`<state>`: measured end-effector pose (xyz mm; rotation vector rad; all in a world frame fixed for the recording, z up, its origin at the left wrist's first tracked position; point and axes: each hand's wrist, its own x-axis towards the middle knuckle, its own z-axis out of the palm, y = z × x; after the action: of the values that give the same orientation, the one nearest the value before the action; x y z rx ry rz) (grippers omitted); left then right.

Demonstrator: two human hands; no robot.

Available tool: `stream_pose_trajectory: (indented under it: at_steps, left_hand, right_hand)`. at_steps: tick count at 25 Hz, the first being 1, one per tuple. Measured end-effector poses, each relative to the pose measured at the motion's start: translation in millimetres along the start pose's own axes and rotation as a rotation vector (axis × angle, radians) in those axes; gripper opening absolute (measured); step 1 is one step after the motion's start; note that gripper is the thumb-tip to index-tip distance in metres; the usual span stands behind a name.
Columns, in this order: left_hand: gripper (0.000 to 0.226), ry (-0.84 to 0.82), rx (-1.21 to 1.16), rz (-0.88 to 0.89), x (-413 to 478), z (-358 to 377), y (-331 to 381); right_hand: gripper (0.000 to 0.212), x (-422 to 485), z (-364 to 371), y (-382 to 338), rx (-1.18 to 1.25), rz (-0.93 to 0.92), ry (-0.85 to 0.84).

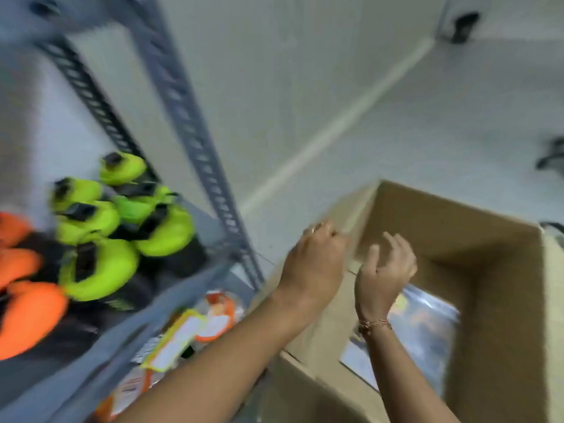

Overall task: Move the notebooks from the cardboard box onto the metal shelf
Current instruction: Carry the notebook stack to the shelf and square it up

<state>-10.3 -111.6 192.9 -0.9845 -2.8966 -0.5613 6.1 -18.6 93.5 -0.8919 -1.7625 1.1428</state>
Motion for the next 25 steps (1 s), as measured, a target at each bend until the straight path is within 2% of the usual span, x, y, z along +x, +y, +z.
stream_pose_trajectory:
  at_steps: [2, 4, 6, 7, 9, 11, 13, 16, 18, 20, 25]
  left_hand:
    - [0.033, -0.455, -0.018, -0.056, 20.1, 114.7, 12.2]
    - [0.032, -0.764, 0.095, -0.081, 15.3, 199.0, 10.0]
    - [0.036, -0.959, 0.184, -0.136, 2.1, 274.3, 1.3]
    - [0.039, -0.986, 0.19, -0.2, -5.1, 303.1, -10.0]
    - [0.049, -0.967, 0.136, -0.353, -19.6, 350.8, -21.4]
    - [0.058, -0.887, 0.069, -0.527, -25.0, 377.3, -16.6]
    - [0.055, -0.773, 0.059, -0.679, -25.3, 385.2, -4.1]
    - [0.047, -0.706, 0.075, -0.806, -14.8, 381.0, -4.9]
    - [0.042, -0.709, 0.094, -0.799, -8.2, 377.0, -15.6]
    - [0.036, -0.712, 0.126, -0.713, -5.5, 366.8, -20.3]
    - [0.033, -0.652, 0.123, -0.588, 3.1, 312.4, -9.0]
  right_hand:
    - [0.037, 5.9, -28.9, 114.8, -0.294, 0.413, -0.076]
    - [0.04, -5.5, -50.9, 193.2, -0.547, 0.767, -0.253]
    - [0.054, -17.4, -72.1, 249.4, -0.671, 1.06, -0.363]
    - [0.059, -22.1, -77.3, 261.6, -0.691, 1.143, -0.391]
    - [0.066, -31.6, -81.6, 281.6, -0.742, 1.175, -0.393]
    - [0.067, -40.4, -75.1, 287.5, -0.81, 1.107, -0.357]
    - [0.062, -43.7, -70.5, 292.8, -0.815, 1.097, -0.298]
    - [0.052, -28.8, -76.4, 296.1, -0.638, 1.299, -0.145]
    - [0.051, -18.9, -81.1, 299.7, -0.522, 1.375, -0.07]
    - [0.049, -16.4, -83.5, 295.6, -0.478, 1.386, -0.069]
    - [0.042, -15.7, -77.4, 246.6, -0.456, 1.266, 0.016]
